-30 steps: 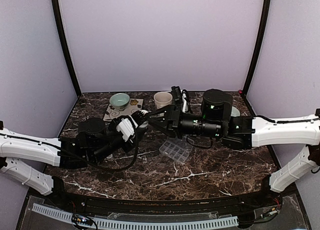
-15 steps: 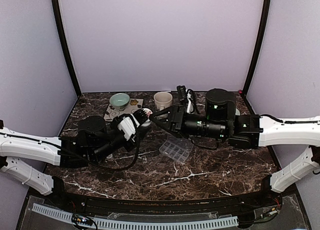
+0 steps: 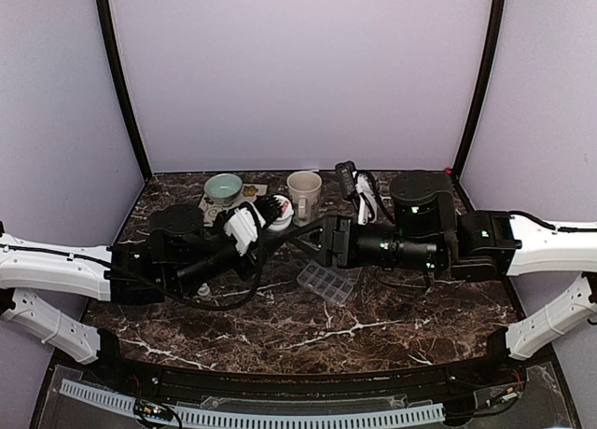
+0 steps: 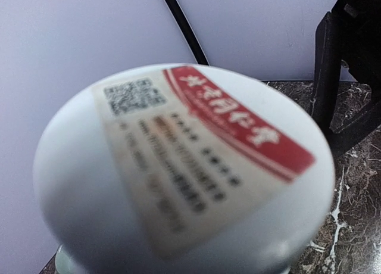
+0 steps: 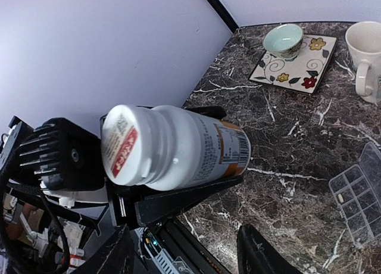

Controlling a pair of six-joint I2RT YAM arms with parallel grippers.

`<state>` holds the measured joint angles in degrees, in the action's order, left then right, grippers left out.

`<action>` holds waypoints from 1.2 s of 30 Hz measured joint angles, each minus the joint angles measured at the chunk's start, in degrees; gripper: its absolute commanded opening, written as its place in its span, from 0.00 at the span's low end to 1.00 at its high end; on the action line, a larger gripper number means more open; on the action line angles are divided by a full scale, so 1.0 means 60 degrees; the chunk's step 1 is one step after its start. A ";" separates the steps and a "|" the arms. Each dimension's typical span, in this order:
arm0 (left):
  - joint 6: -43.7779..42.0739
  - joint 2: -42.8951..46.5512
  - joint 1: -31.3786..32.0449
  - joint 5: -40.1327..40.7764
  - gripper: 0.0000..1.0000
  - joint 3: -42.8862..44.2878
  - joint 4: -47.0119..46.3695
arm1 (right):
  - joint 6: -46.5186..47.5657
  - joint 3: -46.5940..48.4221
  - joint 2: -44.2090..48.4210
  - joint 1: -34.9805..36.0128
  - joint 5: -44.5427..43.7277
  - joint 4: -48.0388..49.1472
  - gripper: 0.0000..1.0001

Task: Sort the pills into containers
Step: Close the lid of the pill bottle on the pill bottle, then pass from the left arm to the right

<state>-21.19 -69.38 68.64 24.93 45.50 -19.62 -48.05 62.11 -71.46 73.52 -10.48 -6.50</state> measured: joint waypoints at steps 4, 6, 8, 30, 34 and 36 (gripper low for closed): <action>0.0339 -0.0047 -0.0007 -0.0437 0.00 0.0364 0.0721 | 0.1137 0.0645 -0.0044 0.0623 -0.0729 -0.0900 0.63; 0.0579 -0.0047 -0.0098 -0.0794 0.00 0.0565 0.1129 | 0.1665 0.0860 -0.0047 0.0841 -0.1064 -0.1180 0.63; 0.0801 -0.0051 -0.0175 -0.1195 0.00 0.0747 0.1501 | 0.2189 0.0940 -0.0047 0.1005 -0.1428 -0.1384 0.64; 0.1894 -0.0208 -0.0554 -0.4397 0.00 0.1596 0.3366 | 0.4721 0.1122 -0.0386 0.1315 -0.2503 -0.2055 0.66; 0.1912 -0.0233 -0.0597 -0.4590 0.00 0.1610 0.3428 | 0.4907 0.1286 -0.0637 0.1315 -0.2459 -0.1916 0.66; 0.1927 -0.0259 -0.0612 -0.4696 0.00 0.1614 0.3442 | 0.4983 0.1311 -0.0699 0.1315 -0.2441 -0.1854 0.67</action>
<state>-9.63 -70.94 64.97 -3.25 55.18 1.04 -18.15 69.97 -75.66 81.41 -25.12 -17.63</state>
